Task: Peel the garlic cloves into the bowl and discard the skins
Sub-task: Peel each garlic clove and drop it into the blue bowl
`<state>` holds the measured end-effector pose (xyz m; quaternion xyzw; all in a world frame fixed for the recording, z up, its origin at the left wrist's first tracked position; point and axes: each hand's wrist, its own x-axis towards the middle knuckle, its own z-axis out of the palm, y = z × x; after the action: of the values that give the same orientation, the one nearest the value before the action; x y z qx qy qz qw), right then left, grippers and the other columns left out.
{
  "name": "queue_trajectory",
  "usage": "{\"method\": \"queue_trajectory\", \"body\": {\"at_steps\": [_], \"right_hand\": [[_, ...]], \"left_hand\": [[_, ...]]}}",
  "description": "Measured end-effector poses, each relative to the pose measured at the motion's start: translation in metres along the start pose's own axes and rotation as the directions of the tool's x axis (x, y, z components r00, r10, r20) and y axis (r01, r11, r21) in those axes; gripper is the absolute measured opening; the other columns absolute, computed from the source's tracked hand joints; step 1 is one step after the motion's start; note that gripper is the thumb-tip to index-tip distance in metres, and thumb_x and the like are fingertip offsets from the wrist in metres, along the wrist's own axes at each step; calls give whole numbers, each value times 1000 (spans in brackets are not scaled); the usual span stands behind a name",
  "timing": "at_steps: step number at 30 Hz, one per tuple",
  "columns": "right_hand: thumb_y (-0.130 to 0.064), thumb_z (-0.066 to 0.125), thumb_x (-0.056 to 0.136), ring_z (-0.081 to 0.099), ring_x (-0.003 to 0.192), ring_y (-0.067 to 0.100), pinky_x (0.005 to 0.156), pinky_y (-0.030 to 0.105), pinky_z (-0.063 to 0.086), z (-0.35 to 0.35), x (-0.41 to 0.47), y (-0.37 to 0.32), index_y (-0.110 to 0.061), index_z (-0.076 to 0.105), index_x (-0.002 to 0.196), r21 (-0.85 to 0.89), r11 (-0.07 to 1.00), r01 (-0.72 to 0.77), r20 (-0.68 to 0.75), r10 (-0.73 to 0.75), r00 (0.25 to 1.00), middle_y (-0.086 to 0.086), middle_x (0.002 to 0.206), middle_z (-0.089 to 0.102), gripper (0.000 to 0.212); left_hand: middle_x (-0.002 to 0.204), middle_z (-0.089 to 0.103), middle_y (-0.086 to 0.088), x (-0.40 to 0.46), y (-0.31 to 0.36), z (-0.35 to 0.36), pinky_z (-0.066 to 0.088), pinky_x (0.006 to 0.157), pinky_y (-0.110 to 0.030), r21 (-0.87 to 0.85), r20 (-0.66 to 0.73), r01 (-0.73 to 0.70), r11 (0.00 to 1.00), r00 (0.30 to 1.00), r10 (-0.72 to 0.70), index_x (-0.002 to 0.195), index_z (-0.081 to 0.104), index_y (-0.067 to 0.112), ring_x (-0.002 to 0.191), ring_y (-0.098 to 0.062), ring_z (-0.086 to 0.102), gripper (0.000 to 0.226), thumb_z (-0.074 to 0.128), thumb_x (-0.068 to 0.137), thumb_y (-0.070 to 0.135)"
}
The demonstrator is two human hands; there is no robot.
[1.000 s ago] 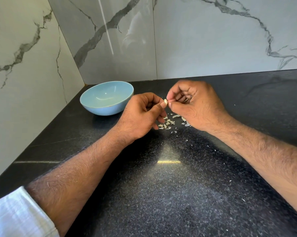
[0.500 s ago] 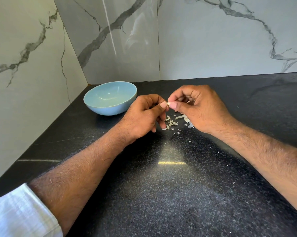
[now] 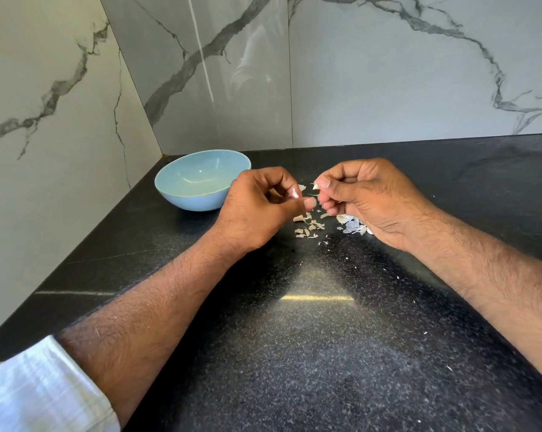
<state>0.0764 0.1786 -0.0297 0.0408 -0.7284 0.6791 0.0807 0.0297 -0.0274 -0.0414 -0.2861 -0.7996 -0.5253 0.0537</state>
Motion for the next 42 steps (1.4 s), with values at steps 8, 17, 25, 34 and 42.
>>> {"method": "queue_trajectory", "body": {"at_steps": [8, 17, 25, 34, 42], "right_hand": [[5, 76, 86, 74, 81, 21, 79, 32, 64, -1, -2, 0, -2, 77, 101, -17, 1000, -3, 15, 3, 1000, 21, 96, 79, 16], [-3, 82, 82, 73, 74, 19, 79, 37, 64, 0, -1, 1, -9, 79, 95, -70, 996, 52, 1, -53, 999, 14, 88, 79, 15], [1, 81, 84, 73, 70, 20, 75, 34, 62, -1, 0, -2, -3, 70, 100, -1, 999, 53, 41, -53, 998, 15, 82, 76, 20], [-3, 82, 85, 70, 83, 23, 84, 41, 62, 1, -2, 3, -10, 79, 111, -52, 987, 151, 89, -146, 985, 13, 92, 77, 27], [-14, 83, 88, 73, 73, 17, 71, 35, 65, 7, -3, 4, -15, 82, 100, -217, 934, 283, -5, -291, 957, 4, 80, 78, 12]], "left_hand": [[102, 74, -9, 3, -2, -2, 64, 61, -44, -34, 60, 84, 996, 995, -82, 109, 62, 20, 82, -21, 75, 29, 62, 98, -7], [88, 77, -13, 0, 1, -3, 60, 59, -34, -179, 124, 66, 982, 991, -44, 103, 72, 3, 80, -23, 75, 16, 81, 95, 13], [87, 76, -20, 2, -1, -3, 61, 61, -31, -198, 62, 7, 980, 998, 6, 100, 75, 1, 80, -25, 76, 7, 78, 96, 5], [79, 70, -8, 4, -3, 0, 57, 55, -32, -232, 51, 44, 972, 998, -33, 101, 69, 4, 79, -26, 75, 8, 64, 106, 9], [71, 72, -6, 2, 5, 1, 53, 53, -31, -136, 65, 70, 988, 996, -61, 95, 70, 7, 77, -38, 75, 17, 64, 107, 17]]}}
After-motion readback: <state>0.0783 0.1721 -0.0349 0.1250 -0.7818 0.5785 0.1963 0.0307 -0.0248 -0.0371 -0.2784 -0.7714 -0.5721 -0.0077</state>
